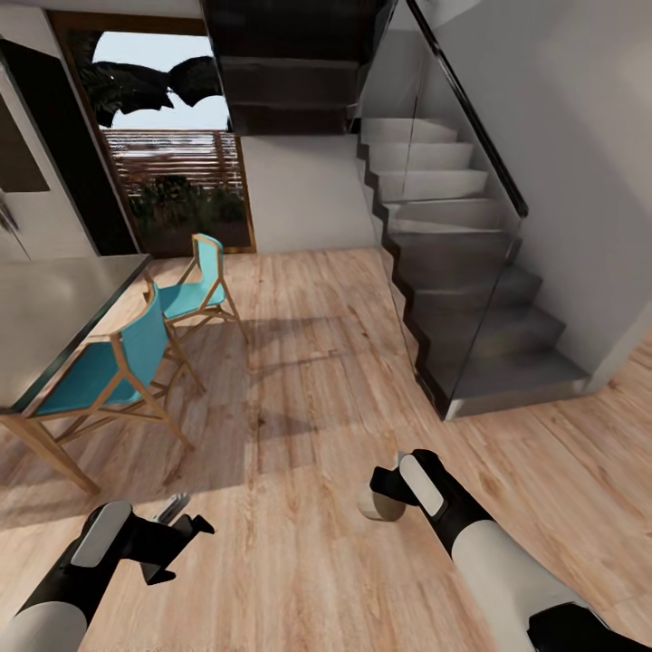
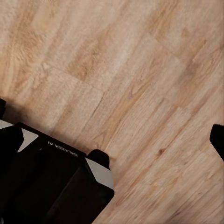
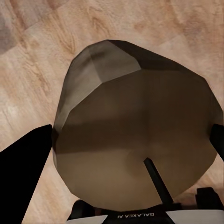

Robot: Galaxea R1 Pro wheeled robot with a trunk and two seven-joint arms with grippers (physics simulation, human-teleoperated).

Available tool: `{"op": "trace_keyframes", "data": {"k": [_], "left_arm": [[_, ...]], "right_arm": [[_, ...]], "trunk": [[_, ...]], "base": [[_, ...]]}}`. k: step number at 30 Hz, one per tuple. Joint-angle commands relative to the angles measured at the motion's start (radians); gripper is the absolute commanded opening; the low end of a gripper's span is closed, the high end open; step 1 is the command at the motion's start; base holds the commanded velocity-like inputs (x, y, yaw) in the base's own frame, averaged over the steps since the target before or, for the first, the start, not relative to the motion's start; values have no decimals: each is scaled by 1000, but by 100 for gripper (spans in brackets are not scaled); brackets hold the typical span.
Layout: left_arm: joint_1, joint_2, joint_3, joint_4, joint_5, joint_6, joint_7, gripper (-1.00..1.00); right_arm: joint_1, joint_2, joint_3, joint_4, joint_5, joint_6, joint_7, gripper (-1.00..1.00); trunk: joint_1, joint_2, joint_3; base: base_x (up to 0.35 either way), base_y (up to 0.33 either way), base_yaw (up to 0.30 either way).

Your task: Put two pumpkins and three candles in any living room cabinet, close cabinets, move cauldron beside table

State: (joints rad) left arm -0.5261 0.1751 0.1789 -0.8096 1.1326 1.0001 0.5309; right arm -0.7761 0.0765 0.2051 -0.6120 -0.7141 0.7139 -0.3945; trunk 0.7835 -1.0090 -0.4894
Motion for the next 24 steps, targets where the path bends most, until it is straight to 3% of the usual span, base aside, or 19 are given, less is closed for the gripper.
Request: {"op": "trace_keyframes", "data": {"k": [1,24], "left_arm": [[0,-1,-1,0,-1,0,0,100],[0,-1,-7,0,-1,0,-3,100]], "right_arm": [[0,0,0,0,-1,0,0,-100],[0,1,3,3,4,-1,-1,-100]], "trunk": [[0,0,1],[0,0,28]], "base": [[0,0,223],[0,0,223]]}}
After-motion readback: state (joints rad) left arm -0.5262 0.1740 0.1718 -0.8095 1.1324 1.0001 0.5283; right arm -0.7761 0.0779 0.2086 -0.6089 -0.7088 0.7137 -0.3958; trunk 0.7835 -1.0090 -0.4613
